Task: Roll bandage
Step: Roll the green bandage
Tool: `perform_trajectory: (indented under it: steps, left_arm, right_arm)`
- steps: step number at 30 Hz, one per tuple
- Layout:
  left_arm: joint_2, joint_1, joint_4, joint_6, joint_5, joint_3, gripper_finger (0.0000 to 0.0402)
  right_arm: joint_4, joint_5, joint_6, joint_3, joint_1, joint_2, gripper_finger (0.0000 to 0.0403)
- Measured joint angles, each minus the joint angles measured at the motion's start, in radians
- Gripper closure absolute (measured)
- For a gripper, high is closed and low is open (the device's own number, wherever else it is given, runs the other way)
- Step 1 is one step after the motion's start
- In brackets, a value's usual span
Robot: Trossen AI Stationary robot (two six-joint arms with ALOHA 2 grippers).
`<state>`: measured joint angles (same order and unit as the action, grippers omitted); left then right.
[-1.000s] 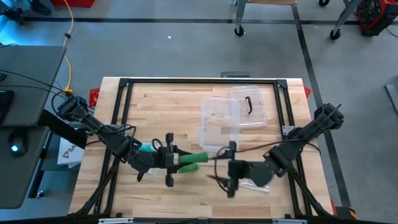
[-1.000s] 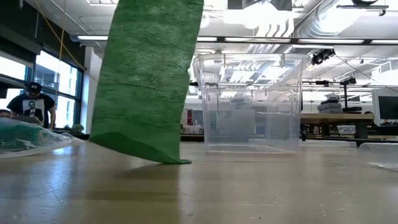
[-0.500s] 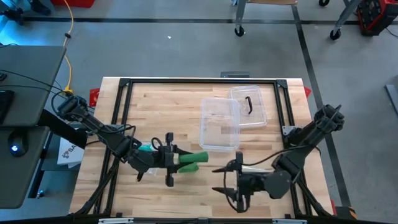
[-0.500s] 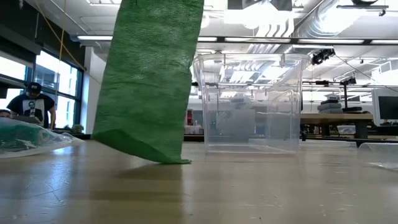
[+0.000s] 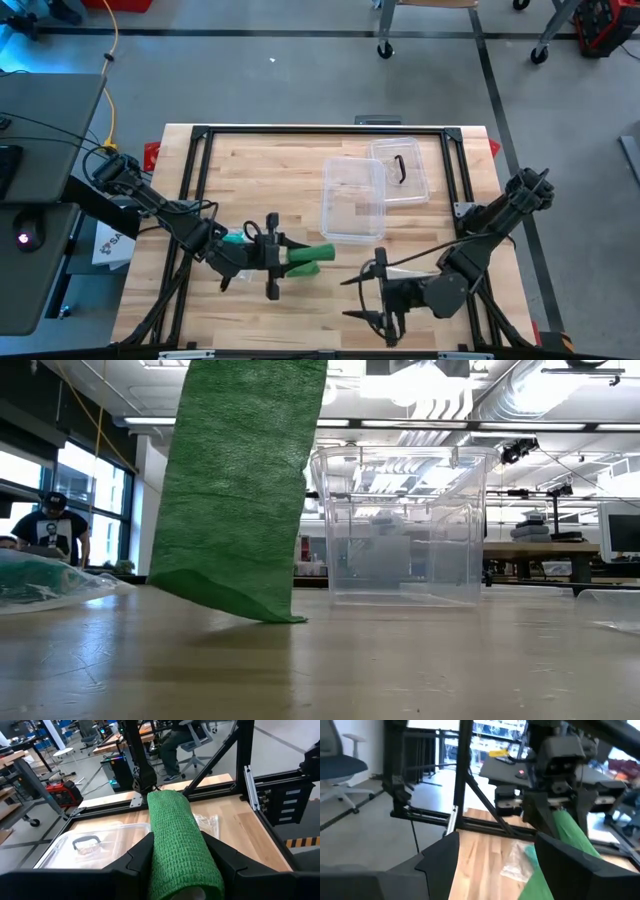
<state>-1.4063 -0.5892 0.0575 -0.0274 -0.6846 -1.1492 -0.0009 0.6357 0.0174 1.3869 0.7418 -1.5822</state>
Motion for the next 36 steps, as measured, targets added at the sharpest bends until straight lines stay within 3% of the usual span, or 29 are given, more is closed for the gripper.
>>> perform_trajectory:
  steps: [7, 11, 14, 17, 19, 24, 27, 31, 36]
  left_arm:
    - [0.000, 0.000, -0.001, -0.001, 0.000, 0.000, 0.0279]
    - [0.000, 0.000, 0.000, -0.002, 0.000, 0.000, 0.0279]
    - [0.000, 0.000, 0.001, 0.000, 0.000, 0.000, 0.0279]
    - [0.000, -0.001, 0.000, 0.000, 0.000, 0.000, 0.0279]
    - [0.000, -0.001, 0.000, -0.001, 0.000, 0.000, 0.0279]
    - [0.000, -0.001, 0.000, -0.001, 0.000, 0.000, 0.0279]
    - [0.000, -0.001, 0.000, -0.001, 0.000, 0.000, 0.0279]
    - [0.000, -0.001, -0.001, -0.001, 0.000, 0.000, 0.0279]
    - [0.000, -0.001, -0.001, 0.002, 0.000, 0.000, 0.0279]
  right_arm:
    - [-0.068, 0.011, -0.036, 0.000, -0.044, 0.001, 0.0138]
    - [-0.074, 0.016, 0.070, 0.000, -0.050, 0.001, 0.0152]
    - [-0.084, -0.018, 0.092, 0.000, -0.050, 0.001, 0.0226]
    - [-0.102, -0.171, 0.092, 0.000, -0.067, 0.005, 0.0357]
    - [-0.093, -0.234, 0.093, 0.000, -0.077, 0.006, 0.0378]
    - [-0.085, -0.248, 0.040, 0.000, -0.112, 0.007, 0.0326]
    - [-0.086, -0.312, 0.003, 0.000, -0.135, 0.007, 0.0282]
    - [-0.094, -0.426, -0.043, 0.000, -0.157, 0.007, 0.0195]
    - [-0.093, -0.446, -0.045, 0.000, -0.159, 0.007, 0.0088]
